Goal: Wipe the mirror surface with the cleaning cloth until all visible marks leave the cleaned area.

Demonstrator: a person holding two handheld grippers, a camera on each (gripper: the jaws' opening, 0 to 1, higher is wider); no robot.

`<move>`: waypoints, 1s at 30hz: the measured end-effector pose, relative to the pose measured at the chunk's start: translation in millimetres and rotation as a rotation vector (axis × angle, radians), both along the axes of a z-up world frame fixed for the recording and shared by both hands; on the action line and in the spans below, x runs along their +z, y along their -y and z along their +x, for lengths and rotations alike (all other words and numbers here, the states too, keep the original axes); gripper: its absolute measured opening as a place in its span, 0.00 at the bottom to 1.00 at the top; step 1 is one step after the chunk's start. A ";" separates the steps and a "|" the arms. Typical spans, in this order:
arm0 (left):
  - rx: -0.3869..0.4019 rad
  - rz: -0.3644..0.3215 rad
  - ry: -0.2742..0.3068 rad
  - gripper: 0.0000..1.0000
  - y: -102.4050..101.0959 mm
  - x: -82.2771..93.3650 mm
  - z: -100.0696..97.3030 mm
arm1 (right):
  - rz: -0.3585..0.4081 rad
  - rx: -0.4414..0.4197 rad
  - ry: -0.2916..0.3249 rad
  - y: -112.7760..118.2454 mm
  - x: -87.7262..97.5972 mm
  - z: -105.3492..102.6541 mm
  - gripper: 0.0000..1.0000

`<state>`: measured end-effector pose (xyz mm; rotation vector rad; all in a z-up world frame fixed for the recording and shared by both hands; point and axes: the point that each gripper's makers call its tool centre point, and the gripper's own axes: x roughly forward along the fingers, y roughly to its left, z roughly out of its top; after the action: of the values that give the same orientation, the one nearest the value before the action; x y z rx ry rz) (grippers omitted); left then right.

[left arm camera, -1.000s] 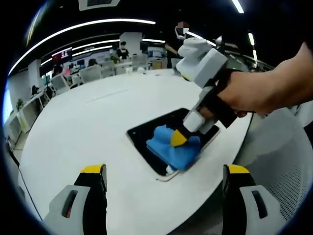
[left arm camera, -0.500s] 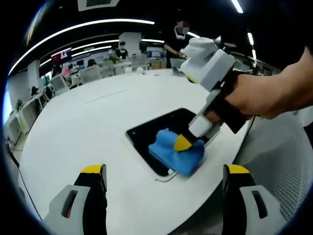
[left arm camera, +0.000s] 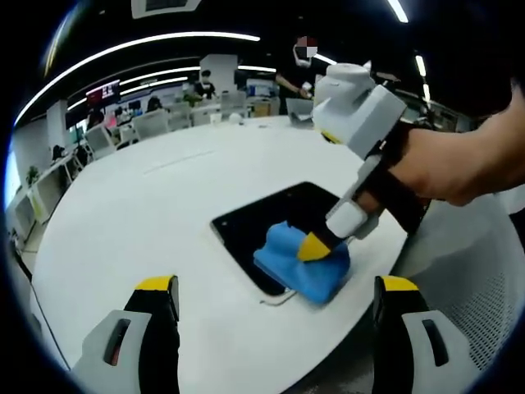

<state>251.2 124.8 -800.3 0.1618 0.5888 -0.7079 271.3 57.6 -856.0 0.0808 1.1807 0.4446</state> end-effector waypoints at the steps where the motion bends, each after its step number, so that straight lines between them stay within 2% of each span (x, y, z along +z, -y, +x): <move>1: -0.002 0.001 0.000 0.99 0.1 -0.2 -0.2 | 0.001 -0.001 0.000 0.0 0.2 -0.9 0.02; 30: 0.013 0.007 -0.023 0.99 -2.2 -3.7 -3.0 | 0.024 0.004 -0.011 1.6 0.0 -15.8 0.02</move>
<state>248.1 127.0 -804.0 0.1564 0.6142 -0.6960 255.5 56.0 -856.0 0.1021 1.1861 0.4626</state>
